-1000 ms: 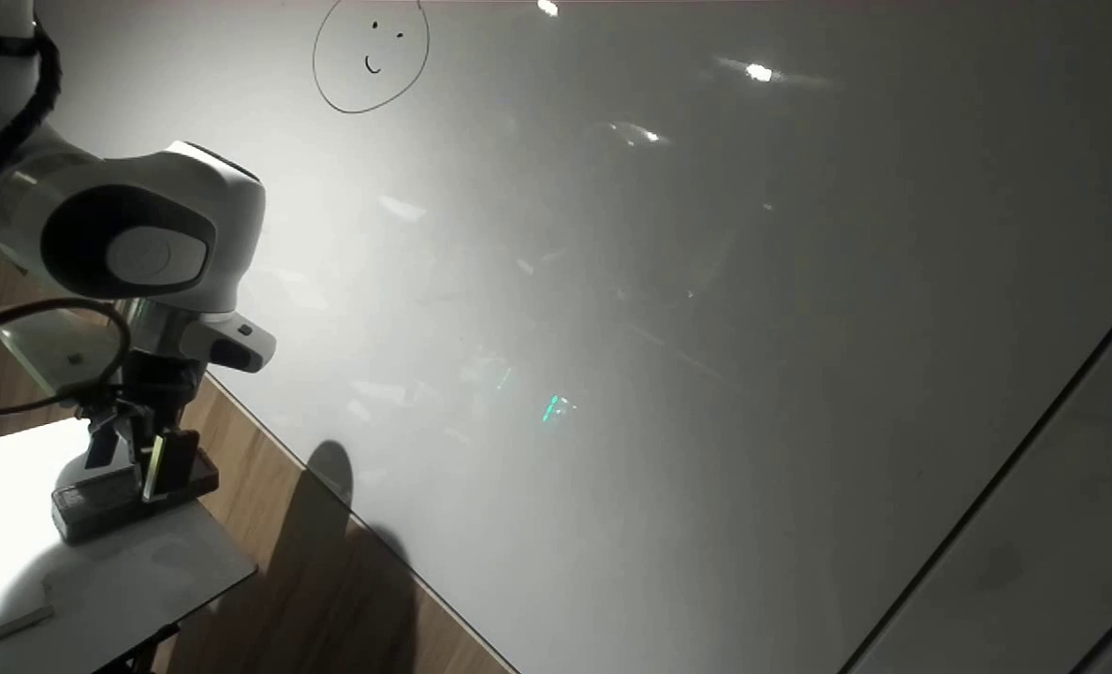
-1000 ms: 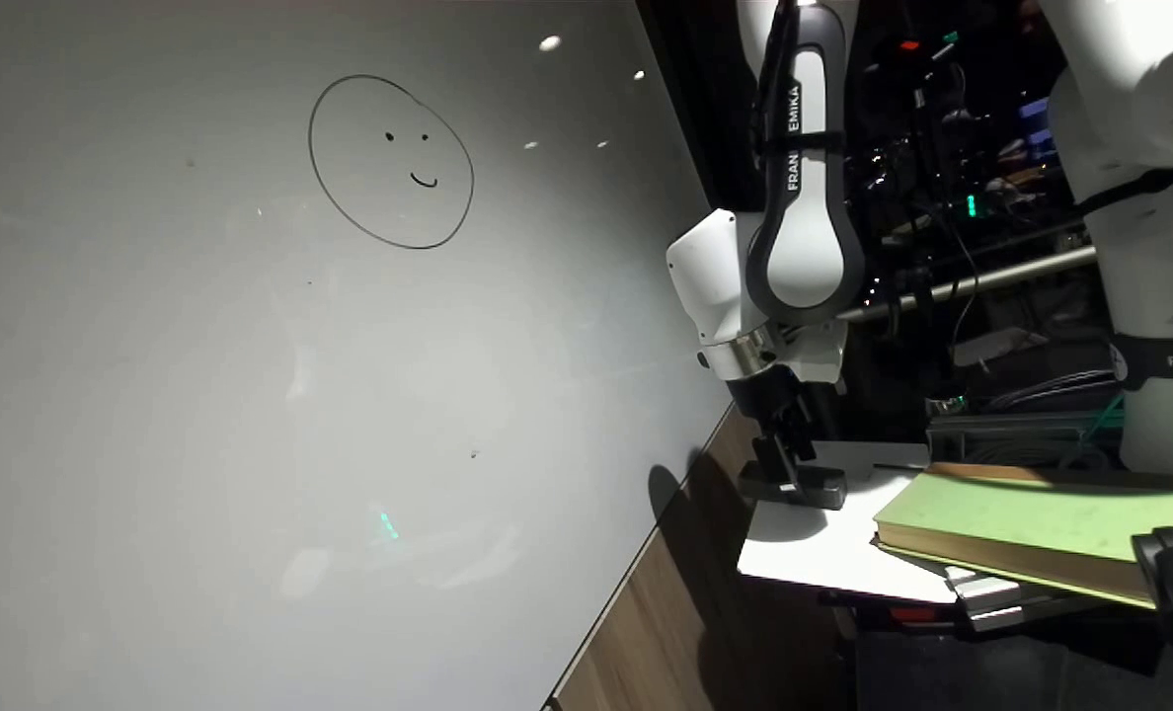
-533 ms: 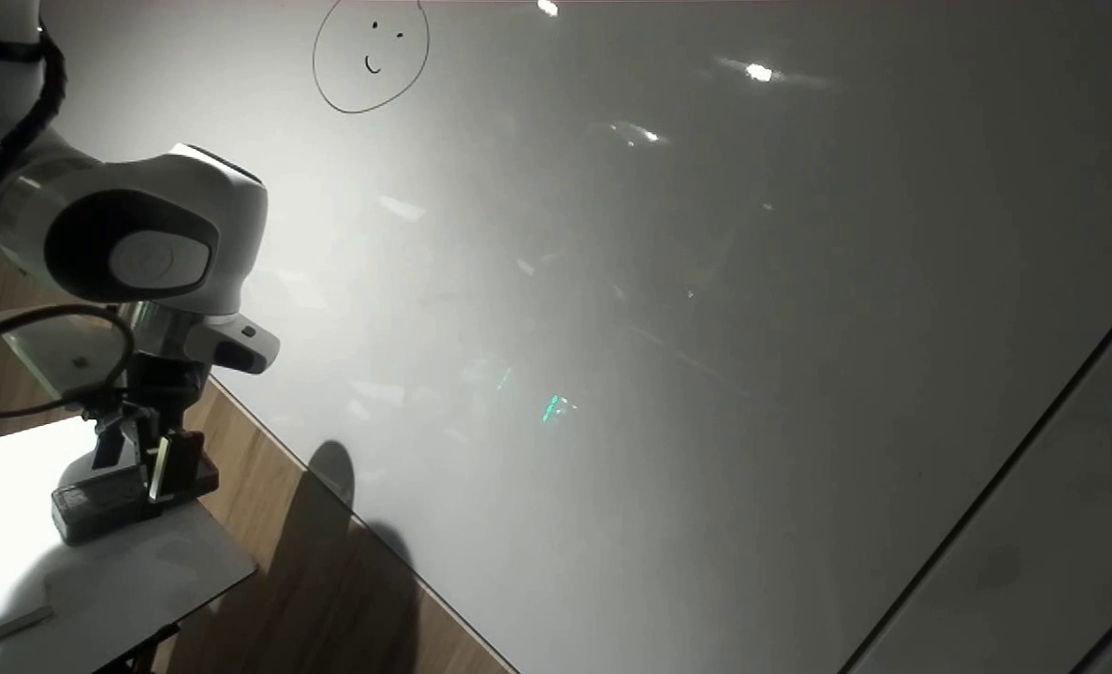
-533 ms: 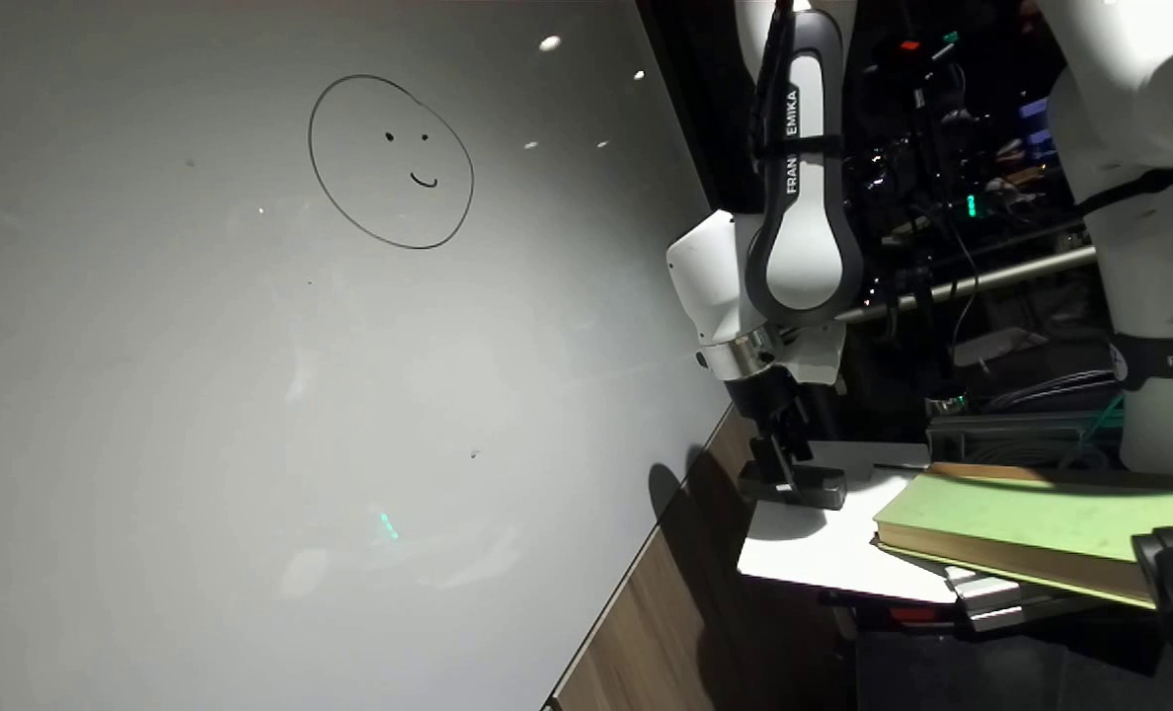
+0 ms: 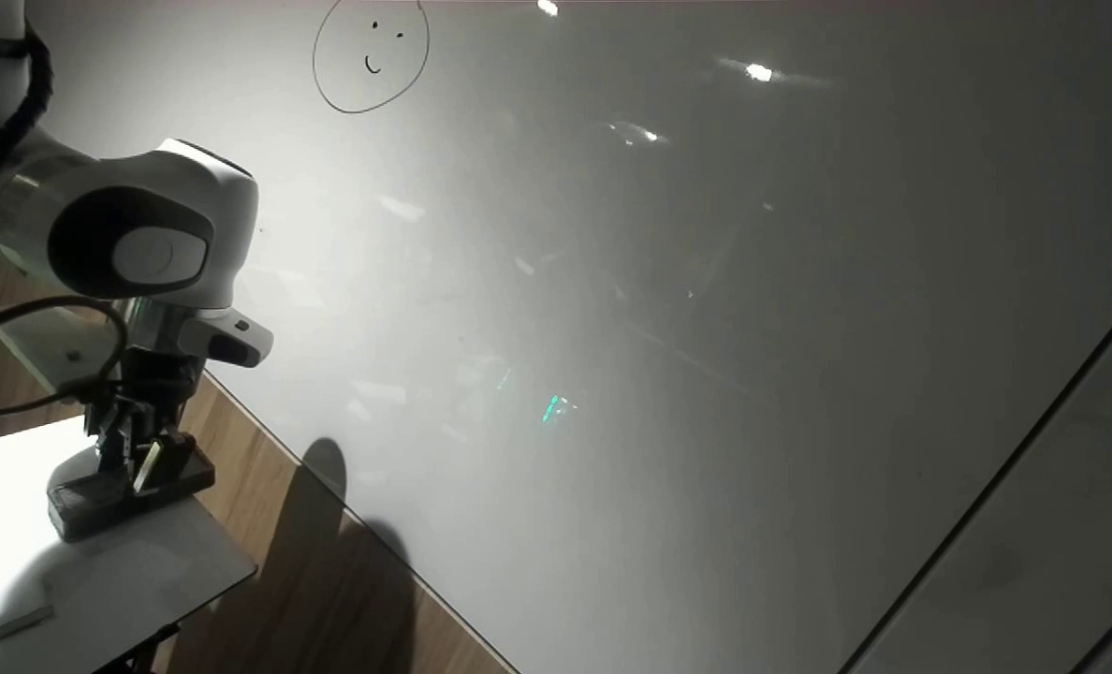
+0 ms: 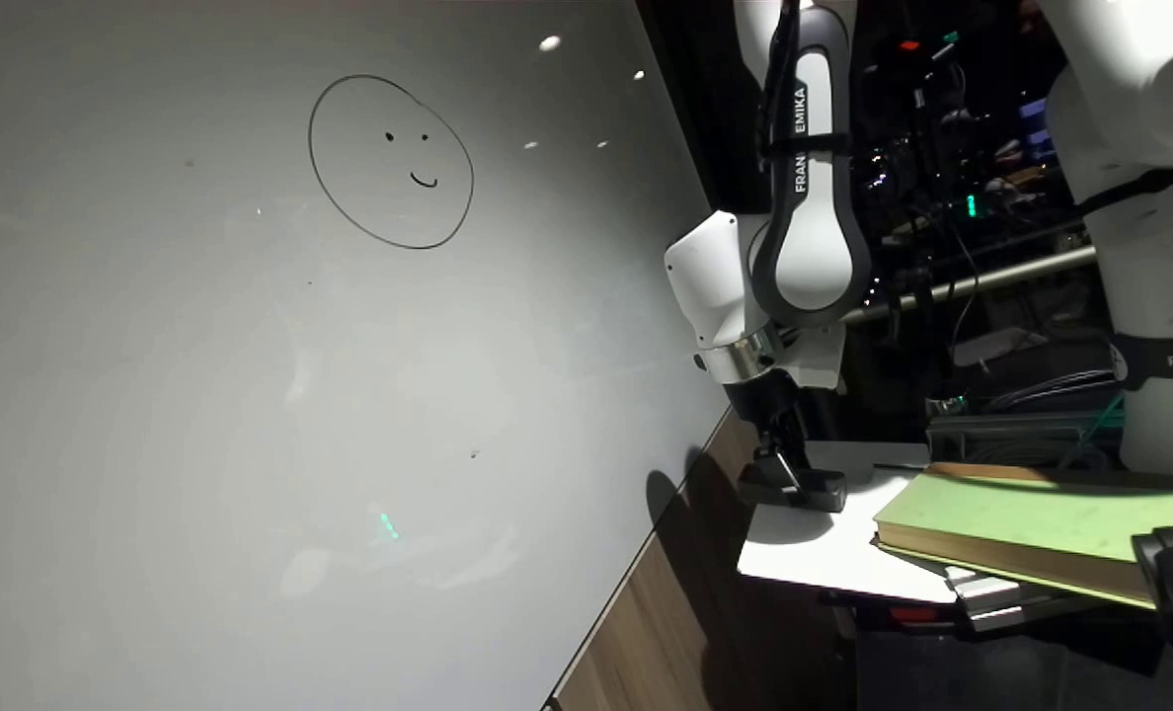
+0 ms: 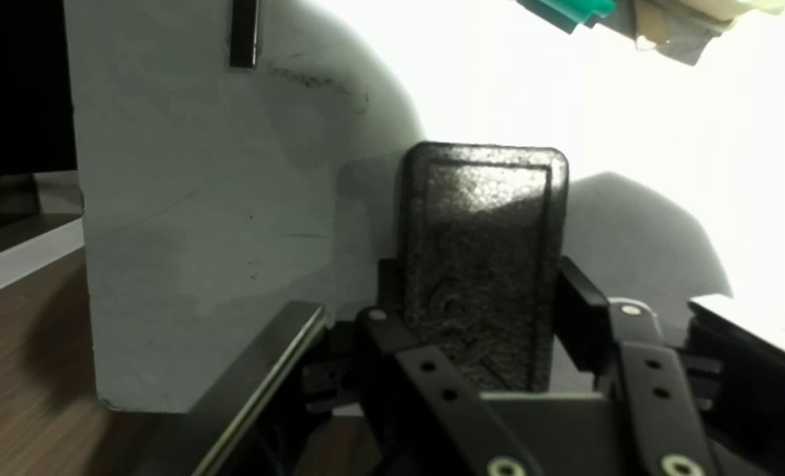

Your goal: Use the eraser from the table to wipe the whiteboard,

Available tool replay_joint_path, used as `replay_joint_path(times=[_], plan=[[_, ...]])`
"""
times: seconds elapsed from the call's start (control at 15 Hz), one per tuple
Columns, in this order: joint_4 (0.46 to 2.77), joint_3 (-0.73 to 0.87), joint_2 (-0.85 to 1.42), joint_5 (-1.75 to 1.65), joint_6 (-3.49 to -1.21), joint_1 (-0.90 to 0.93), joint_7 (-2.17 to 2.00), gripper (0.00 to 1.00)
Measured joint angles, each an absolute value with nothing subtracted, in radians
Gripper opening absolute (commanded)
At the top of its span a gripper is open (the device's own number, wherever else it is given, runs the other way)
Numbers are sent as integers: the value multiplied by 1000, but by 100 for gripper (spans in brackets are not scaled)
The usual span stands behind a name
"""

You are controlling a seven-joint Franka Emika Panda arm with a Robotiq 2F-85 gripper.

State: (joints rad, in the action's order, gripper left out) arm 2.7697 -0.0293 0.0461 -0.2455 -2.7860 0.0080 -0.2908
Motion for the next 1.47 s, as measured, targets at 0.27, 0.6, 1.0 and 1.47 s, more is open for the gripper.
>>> replay_joint_path(times=[0.27,0.6,1.0,1.47], plan=[[2768,-29,45,-260,-2786,17,-308,31],[2753,-40,4,-238,-2780,41,-306,31],[2713,-110,-245,-74,-2656,109,-232,31],[2581,-192,-460,-78,-2594,127,-235,31]])
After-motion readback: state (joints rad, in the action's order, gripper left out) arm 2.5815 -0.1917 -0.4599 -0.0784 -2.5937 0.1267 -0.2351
